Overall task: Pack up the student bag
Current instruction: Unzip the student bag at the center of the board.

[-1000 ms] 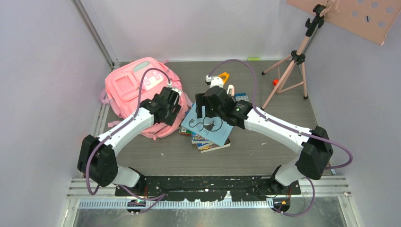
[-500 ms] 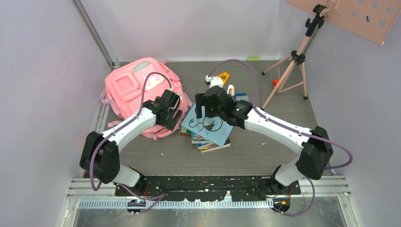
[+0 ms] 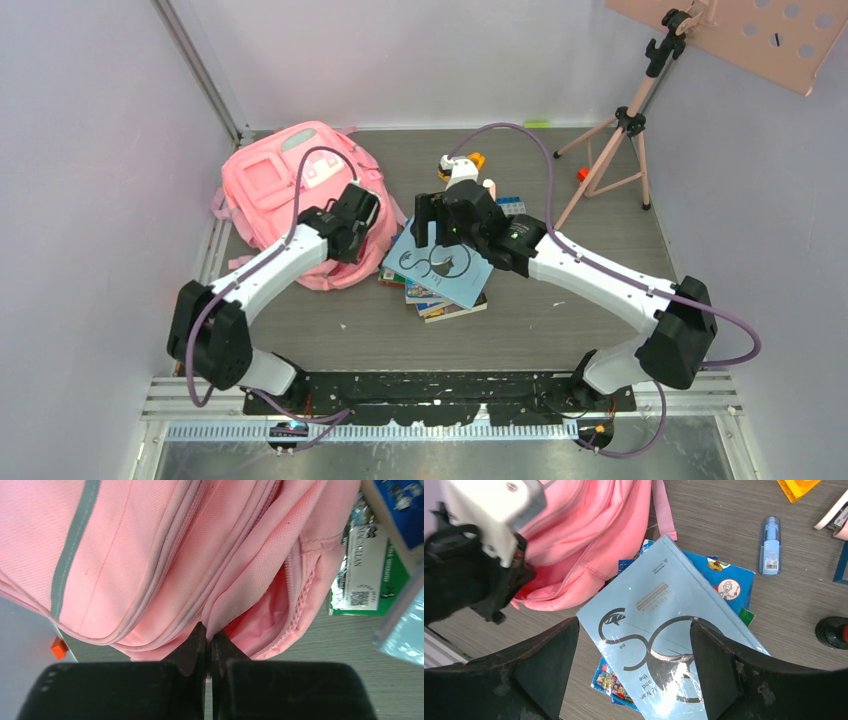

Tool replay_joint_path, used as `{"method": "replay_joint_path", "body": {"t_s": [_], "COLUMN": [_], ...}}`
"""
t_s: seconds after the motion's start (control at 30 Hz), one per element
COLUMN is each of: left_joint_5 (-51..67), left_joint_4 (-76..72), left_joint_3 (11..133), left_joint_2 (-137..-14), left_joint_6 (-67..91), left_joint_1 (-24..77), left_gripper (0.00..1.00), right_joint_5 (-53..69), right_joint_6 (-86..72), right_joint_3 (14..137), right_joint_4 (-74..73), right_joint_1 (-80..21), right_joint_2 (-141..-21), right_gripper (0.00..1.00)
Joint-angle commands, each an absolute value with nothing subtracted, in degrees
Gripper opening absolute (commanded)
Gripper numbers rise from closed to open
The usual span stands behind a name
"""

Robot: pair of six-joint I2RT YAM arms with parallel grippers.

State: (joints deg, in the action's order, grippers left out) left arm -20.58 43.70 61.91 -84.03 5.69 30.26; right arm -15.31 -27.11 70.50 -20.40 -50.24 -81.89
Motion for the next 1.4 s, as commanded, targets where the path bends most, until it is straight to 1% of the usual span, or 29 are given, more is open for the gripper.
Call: {"method": "replay_joint_path", "body": {"t_s": [0.0, 0.1, 0.2, 0.33, 0.47, 0.57, 0.63, 0.7, 0.93, 1.03, 1.2, 1.23, 1.27, 1.3, 1.33, 1.37], "left_joint_5": [-21.0, -20.6, -21.6, -21.9, -20.4, -19.5, -18.7, -18.0, -15.9, -15.1, -14.7, -14.6, -14.3, -14.1, -13.8, -13.7], "left_joint_4": [42.5, 45.6, 48.9, 50.0, 50.0, 49.8, 49.5, 49.5, 48.4, 48.4, 48.2, 48.2, 48.2, 48.1, 48.0, 47.9], "left_joint_3": [68.5, 73.2, 77.5, 80.6, 82.1, 82.5, 82.6, 82.7, 82.7, 82.9, 82.8, 82.8, 82.8, 82.8, 82.8, 82.8], "left_joint_2": [-75.3, -74.4, -74.6, -73.4, -72.3, -72.2, -72.3, -72.4, -71.8, -71.8, -71.2, -71.1, -71.2, -71.2, -71.3, -71.5], "left_joint_6": [7.9, 6.9, 6.1, 5.8, 6.3, 6.7, 6.9, 7.4, 8.6, 9.0, 9.4, 9.4, 9.5, 9.5, 9.5, 9.4], "left_joint_1": [30.2, 30.1, 30.1, 30.1, 30.0, 29.8, 29.4, 28.7, 27.2, 26.7, 26.6, 26.6, 26.4, 26.3, 25.9, 25.6], "left_gripper": [0.00, 0.00, 0.00, 0.00, 0.00, 0.00, 0.00, 0.00, 0.00, 0.00, 0.00, 0.00, 0.00, 0.00, 0.00, 0.00], "right_joint_5": [-12.3, -8.7, -9.8, -10.0, -9.0, -5.7, -4.4, -4.7, -9.7, -9.3, -7.9, -7.9, -7.7, -7.6, -7.6, -7.8], "right_joint_6": [-25.1, -23.0, -23.5, -27.3, -34.4, -37.8, -37.8, -37.7, -45.9, -49.9, -55.6, -56.4, -56.6, -56.8, -56.9, -56.9], "right_joint_3": [71.4, 71.4, 74.2, 78.5, 81.8, 83.1, 82.5, 81.6, 82.7, 83.3, 83.3, 83.3, 83.4, 83.5, 83.4, 83.4], "right_joint_4": [-15.6, -11.5, -11.8, -12.7, -13.1, -12.6, -10.2, -7.8, -7.6, -6.7, -4.6, -3.9, -3.6, -3.2, -3.0, -2.8], "right_joint_1": [-50.1, -50.1, -50.0, -49.9, -49.9, -50.5, -51.8, -53.0, -53.3, -53.3, -53.3, -53.3, -53.3, -53.3, -53.3, -53.3], "right_joint_2": [-80.7, -81.3, -84.0, -88.6, -93.1, -96.9, -98.3, -99.4, -104.3, -105.8, -108.3, -108.6, -109.0, -109.4, -109.5, -109.5], "right_gripper": [0.88, 0.92, 0.93, 0.93, 0.93, 0.90, 0.89, 0.89, 0.89, 0.88, 0.84, 0.82, 0.73, 0.60, 0.52, 0.35]}}
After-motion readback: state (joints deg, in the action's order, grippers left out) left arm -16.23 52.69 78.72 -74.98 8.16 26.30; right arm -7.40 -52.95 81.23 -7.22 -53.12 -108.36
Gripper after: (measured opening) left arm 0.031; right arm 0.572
